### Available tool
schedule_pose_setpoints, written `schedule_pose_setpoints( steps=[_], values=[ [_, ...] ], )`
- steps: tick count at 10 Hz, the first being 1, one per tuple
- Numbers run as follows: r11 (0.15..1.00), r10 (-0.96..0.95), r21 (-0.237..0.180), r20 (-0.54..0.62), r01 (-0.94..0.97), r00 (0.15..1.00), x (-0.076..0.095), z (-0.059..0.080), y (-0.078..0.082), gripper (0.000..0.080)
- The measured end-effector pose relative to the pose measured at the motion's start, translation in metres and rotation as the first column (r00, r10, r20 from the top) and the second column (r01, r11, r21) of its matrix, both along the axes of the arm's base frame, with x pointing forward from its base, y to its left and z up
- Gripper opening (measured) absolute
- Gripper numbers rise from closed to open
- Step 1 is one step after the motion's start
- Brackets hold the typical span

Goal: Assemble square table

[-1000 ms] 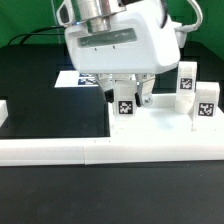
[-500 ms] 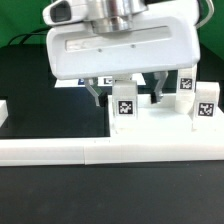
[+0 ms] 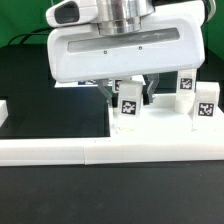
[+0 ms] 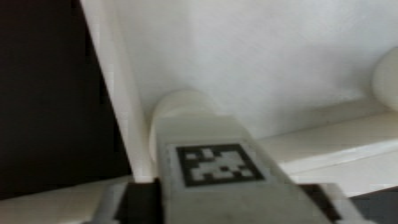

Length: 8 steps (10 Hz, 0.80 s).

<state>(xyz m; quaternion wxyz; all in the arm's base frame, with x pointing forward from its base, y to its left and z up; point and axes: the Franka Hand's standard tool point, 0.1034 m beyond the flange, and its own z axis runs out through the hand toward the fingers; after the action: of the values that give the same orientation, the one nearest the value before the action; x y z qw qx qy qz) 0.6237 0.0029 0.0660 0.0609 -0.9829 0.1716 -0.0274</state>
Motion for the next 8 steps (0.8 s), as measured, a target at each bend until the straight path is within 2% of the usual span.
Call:
schedule_pose_setpoints(
  steps=[2, 4, 6, 8],
  values=[
    [0.97, -0.242, 0.013, -0.026, 0.242, 0.97, 0.0006, 0.0003, -0.0031, 0.0287],
    [0.838, -0.543, 0.019, -0.072, 0.546, 0.837, -0.0013, -0.0046, -0.0007, 0.0286],
    [0.599, -0.793, 0.012, -0.122, 0.8, 0.596, -0.0022, -0.0059, 0.0023, 0.0282],
    [0.362, -0.917, 0.017, -0.175, 0.932, 0.359, -0.0021, -0.0065, 0.006, 0.028]
  ],
)
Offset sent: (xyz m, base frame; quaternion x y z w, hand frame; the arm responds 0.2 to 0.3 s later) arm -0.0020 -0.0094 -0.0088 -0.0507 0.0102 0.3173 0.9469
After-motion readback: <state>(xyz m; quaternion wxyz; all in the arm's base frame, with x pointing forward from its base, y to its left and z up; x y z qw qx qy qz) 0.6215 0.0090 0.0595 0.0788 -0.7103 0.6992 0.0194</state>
